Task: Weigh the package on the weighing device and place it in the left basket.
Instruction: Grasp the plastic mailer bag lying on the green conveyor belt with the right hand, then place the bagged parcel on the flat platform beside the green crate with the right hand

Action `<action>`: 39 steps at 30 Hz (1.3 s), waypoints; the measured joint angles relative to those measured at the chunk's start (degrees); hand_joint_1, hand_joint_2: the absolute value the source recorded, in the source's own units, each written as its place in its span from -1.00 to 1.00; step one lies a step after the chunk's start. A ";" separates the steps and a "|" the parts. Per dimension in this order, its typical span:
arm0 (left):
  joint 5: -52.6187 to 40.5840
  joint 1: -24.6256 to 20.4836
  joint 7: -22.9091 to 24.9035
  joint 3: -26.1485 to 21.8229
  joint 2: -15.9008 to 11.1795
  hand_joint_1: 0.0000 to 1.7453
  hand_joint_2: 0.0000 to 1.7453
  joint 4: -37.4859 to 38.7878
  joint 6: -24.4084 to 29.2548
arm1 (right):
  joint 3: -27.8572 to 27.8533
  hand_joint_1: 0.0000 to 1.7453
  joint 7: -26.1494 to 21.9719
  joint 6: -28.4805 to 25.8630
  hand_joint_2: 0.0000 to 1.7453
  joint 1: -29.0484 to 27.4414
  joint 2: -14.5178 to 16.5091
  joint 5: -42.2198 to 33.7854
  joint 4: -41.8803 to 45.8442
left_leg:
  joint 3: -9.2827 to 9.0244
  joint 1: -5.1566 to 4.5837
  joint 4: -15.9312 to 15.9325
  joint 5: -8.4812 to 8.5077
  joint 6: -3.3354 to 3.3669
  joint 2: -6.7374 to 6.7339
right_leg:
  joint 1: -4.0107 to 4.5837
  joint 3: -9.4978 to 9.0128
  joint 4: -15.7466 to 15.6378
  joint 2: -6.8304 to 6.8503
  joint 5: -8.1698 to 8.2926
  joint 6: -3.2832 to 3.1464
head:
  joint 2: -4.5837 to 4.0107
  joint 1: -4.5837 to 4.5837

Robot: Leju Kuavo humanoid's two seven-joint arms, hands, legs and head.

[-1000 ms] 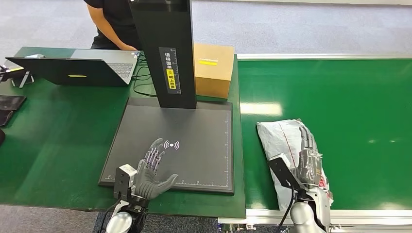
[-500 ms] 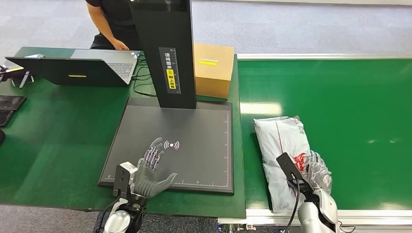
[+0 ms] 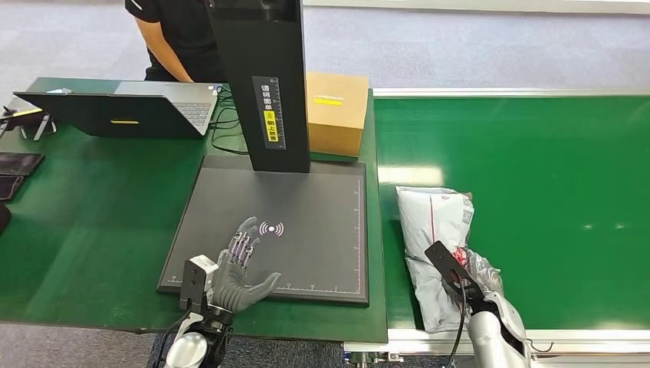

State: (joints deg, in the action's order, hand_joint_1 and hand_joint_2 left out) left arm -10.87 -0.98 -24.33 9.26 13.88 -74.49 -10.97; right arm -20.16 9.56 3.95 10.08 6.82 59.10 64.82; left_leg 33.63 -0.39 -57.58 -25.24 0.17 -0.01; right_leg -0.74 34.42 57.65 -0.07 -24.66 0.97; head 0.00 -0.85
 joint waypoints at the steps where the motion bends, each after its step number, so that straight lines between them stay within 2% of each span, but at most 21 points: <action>1: 0.07 0.01 0.01 0.01 0.00 -1.00 1.00 -0.01 0.00 | 0.25 1.00 -0.04 0.05 1.00 0.07 -0.12 -0.22 -0.12 | -0.02 0.00 0.00 0.00 0.01 0.01 | 0.00 -0.03 0.00 0.01 0.00 0.01 | 0.00 0.00; 12: 0.55 0.21 0.18 0.07 0.00 -1.00 1.00 -0.02 0.38 | 2.66 1.00 -0.77 0.55 1.00 0.57 -1.13 -2.66 -1.16 | -0.06 0.00 -0.01 -0.05 0.04 0.03 | 0.01 -0.10 0.00 0.02 -0.08 0.04 | 0.00 -0.01; 16: 0.81 0.25 0.17 0.07 0.00 -1.00 1.00 -0.03 0.81 | 3.15 1.00 -2.76 -0.19 1.00 0.59 -1.37 -5.44 -1.36 | -0.05 0.00 -0.01 -0.07 0.04 0.03 | 0.00 -0.10 0.00 0.02 -0.11 0.04 | 0.00 0.00; 18: 1.20 0.48 0.00 0.05 -0.01 -1.00 1.00 -0.23 1.21 | 3.07 1.00 -6.40 -3.19 1.00 0.30 -1.37 -9.24 -1.21 | -0.01 -0.01 -0.01 -0.07 0.04 0.04 | -0.01 -0.08 0.00 0.02 -0.11 0.05 | 0.00 0.02; 22: 3.06 1.32 -1.54 -0.18 -0.06 -1.00 1.00 -2.08 2.31 | 2.02 1.00 -17.47 -11.22 1.00 -1.12 -0.65 -25.64 3.02 | 0.20 -0.04 -0.01 -0.03 0.06 0.07 | -0.04 0.16 0.02 0.04 -0.05 0.07 | 0.00 -0.01; 25: 4.61 1.65 -3.58 -0.47 -0.07 -1.00 1.00 -3.52 3.16 | 0.28 1.00 -23.38 -13.44 1.00 -1.51 0.00 -35.88 8.33 | 0.25 -0.03 -0.01 -0.02 0.07 0.14 | -0.03 0.19 0.02 0.10 -0.05 0.08 | 0.00 0.00; 28: 5.62 1.72 -5.39 -0.72 -0.09 -1.00 1.00 -4.52 3.67 | -0.80 1.00 -29.97 -14.26 1.00 -2.18 0.62 -41.87 13.00 | 0.28 -0.03 -0.01 -0.03 0.07 0.16 | -0.03 0.21 0.02 0.08 -0.06 0.08 | 0.00 0.00; 33: 6.16 1.72 -6.43 -0.76 -0.09 -1.00 1.00 -5.13 3.79 | -1.10 1.00 -36.31 -14.61 1.00 -2.77 1.63 -46.19 18.93 | 0.34 -0.03 -0.01 -0.03 0.07 0.17 | -0.04 0.26 0.02 0.09 -0.10 0.12 | 0.00 -0.01; 36: 6.24 1.70 -7.27 -0.76 -0.09 -1.00 1.00 -5.27 4.08 | -0.68 1.00 -37.24 -12.77 1.00 -2.71 1.91 -45.91 21.94 | 0.37 -0.03 -0.01 -0.03 0.07 0.17 | -0.04 0.28 0.02 0.08 -0.09 0.12 | 0.00 0.00; 39: 5.45 1.62 -7.90 -0.72 -0.09 -1.00 1.00 -5.52 4.88 | 1.16 1.00 -36.04 -10.44 1.00 -1.96 1.71 -40.80 23.53 | 0.37 -0.03 -0.01 -0.03 0.07 0.16 | -0.04 0.29 0.02 0.07 -0.09 0.12 | 0.00 0.00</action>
State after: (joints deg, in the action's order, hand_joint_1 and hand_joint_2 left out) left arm -5.41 0.64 -32.23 8.55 13.79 -80.01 -6.09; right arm -19.00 -26.49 -6.49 8.11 8.53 18.30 88.35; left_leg 34.00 -0.42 -57.59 -25.27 0.23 0.15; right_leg -0.78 34.71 57.67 0.00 -24.75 1.10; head 0.00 -0.85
